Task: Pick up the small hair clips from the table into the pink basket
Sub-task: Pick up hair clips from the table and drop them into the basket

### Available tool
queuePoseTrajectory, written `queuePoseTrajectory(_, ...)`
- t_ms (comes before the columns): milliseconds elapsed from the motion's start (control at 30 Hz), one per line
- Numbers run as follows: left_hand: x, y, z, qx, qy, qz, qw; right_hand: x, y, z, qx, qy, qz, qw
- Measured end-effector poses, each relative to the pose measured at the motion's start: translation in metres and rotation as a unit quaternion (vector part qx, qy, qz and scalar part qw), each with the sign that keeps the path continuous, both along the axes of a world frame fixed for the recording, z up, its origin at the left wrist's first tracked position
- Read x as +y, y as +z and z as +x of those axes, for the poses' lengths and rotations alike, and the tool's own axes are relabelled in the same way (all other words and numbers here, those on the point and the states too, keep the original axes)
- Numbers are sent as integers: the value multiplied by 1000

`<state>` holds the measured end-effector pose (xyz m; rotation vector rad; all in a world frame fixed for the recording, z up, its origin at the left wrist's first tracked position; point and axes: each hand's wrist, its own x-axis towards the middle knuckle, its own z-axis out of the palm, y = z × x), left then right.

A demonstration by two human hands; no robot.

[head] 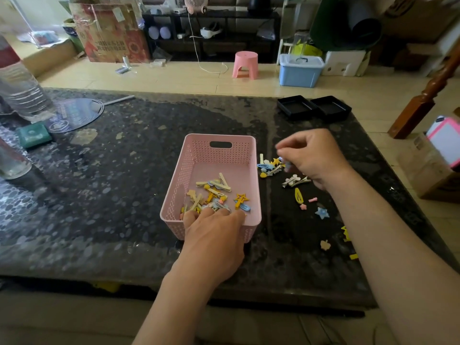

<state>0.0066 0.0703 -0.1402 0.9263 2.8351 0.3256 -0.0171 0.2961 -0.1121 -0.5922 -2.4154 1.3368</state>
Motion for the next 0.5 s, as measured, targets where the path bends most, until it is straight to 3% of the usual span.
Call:
queuePoseTrajectory(100, 0, 0, 1, 4, 0, 3, 1000, -42, 13, -1, 35, 87, 20, 995)
queuePoseTrajectory(267, -1, 0, 1, 4, -3, 5, 1000, -81, 4, -1, -63, 227, 118, 965)
queuePoseTrajectory(333, -1, 0, 1, 0, -1, 5, 1000, -76, 2, -2, -62, 212, 129, 967)
queuePoseTrajectory(433, 0, 1, 1, -3, 0, 1, 1000, -50, -7, -8, -45, 109, 159, 980)
queuePoseTrajectory(500, 0, 1, 1, -2, 1, 3, 1000, -24, -23, -11, -96, 34, 200, 974)
